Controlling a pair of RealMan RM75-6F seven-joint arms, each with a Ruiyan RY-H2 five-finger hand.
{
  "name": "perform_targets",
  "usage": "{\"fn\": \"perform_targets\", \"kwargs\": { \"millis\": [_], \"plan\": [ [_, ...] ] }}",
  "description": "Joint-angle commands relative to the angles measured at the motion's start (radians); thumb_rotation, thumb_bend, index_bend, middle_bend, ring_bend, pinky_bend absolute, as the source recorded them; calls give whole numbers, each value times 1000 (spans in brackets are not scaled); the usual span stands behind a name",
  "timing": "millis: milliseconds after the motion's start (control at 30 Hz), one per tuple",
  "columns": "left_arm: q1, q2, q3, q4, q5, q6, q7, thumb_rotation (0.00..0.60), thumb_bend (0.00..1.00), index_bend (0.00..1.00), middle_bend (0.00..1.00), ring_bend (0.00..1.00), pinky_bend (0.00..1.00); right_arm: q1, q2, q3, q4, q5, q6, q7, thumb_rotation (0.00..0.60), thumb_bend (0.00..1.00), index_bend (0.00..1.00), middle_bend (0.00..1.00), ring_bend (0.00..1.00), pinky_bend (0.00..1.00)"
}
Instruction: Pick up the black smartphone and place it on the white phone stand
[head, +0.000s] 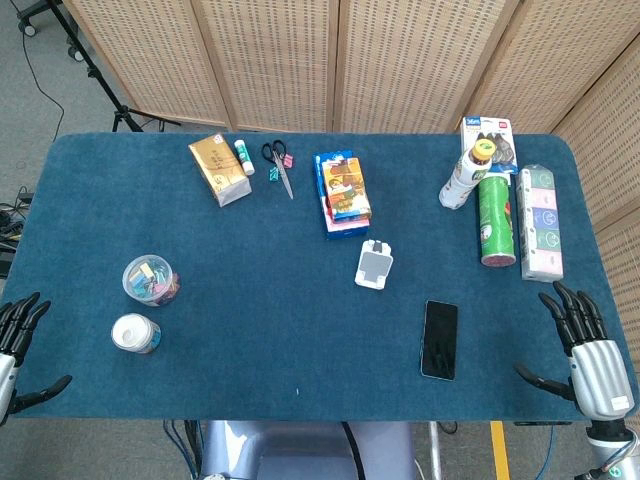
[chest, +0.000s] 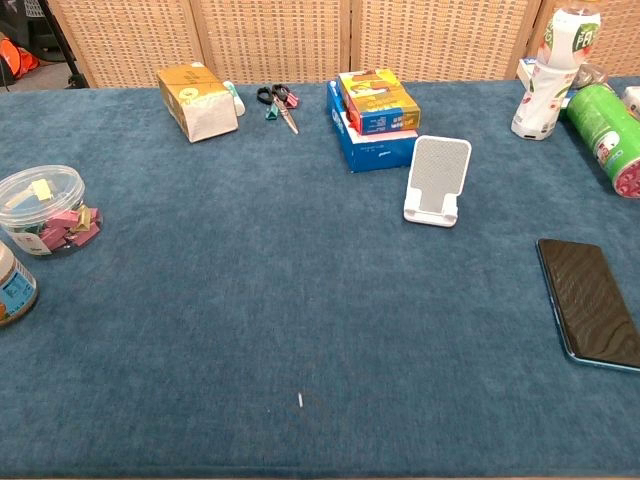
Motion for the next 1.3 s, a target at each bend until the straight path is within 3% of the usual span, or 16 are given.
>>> {"fn": "perform_targets", "kwargs": {
  "millis": [33, 167, 333, 433, 533, 600, 667, 800, 900, 1100, 1300],
  "plan": [
    [0, -1, 1, 0, 0, -1, 4, 600, 0, 0, 0, 0, 0, -4, 4, 0, 4, -6, -3, 6, 600, 0, 81, 0, 0, 0],
    [1, -4, 1, -2, -2, -3, 13, 600, 0, 0, 0, 0, 0, -8, 8, 1, 4, -6, -13, 5, 600, 0, 81, 0, 0, 0],
    [1, -5, 0, -4, -4, -4, 16, 600, 0, 0, 0, 0, 0, -26, 8, 21, -19, 32, -15, -84, 600, 0, 92, 4, 0, 0],
    [-2, -3, 0, -4, -8, -10, 12, 600, 0, 0, 0, 0, 0, -22, 18, 15, -39, 5, -21, -69, 600, 3, 162, 104, 0, 0],
    [-3, 0, -3, -6, -14, -12, 6, 600, 0, 0, 0, 0, 0, 6, 24, -9, -14, -77, -39, -15, 600, 128, 213, 170, 0, 0],
    [-4, -1, -6, -7, -19, -12, 7, 600, 0, 0, 0, 0, 0, 51, 39, -44, 17, -156, -96, 30, 600, 317, 270, 217, 0, 0],
    [-5, -3, -7, -11, -20, -16, 15, 600, 0, 0, 0, 0, 0, 90, 45, -57, 38, -204, -141, 34, 600, 445, 334, 272, 3, 0],
    [-12, -7, -8, -21, -27, -34, 38, 600, 0, 0, 0, 0, 0, 156, 29, -51, 66, -271, -212, -51, 600, 644, 457, 380, 43, 0],
    [-15, -11, -13, -27, -40, -44, 52, 600, 0, 0, 0, 0, 0, 200, 14, -46, 66, -321, -273, -164, 600, 756, 490, 411, 63, 0],
    [-23, -11, -17, -35, -56, -65, 65, 600, 0, 0, 0, 0, 0, 268, -21, -43, 41, -371, -407, -349, 600, 847, 503, 424, 76, 0],
    [-26, -12, -18, -39, -61, -73, 71, 600, 0, 0, 0, 0, 0, 299, -84, -5, 14, -373, -505, -597, 600, 852, 503, 424, 87, 0]
  ]
}}
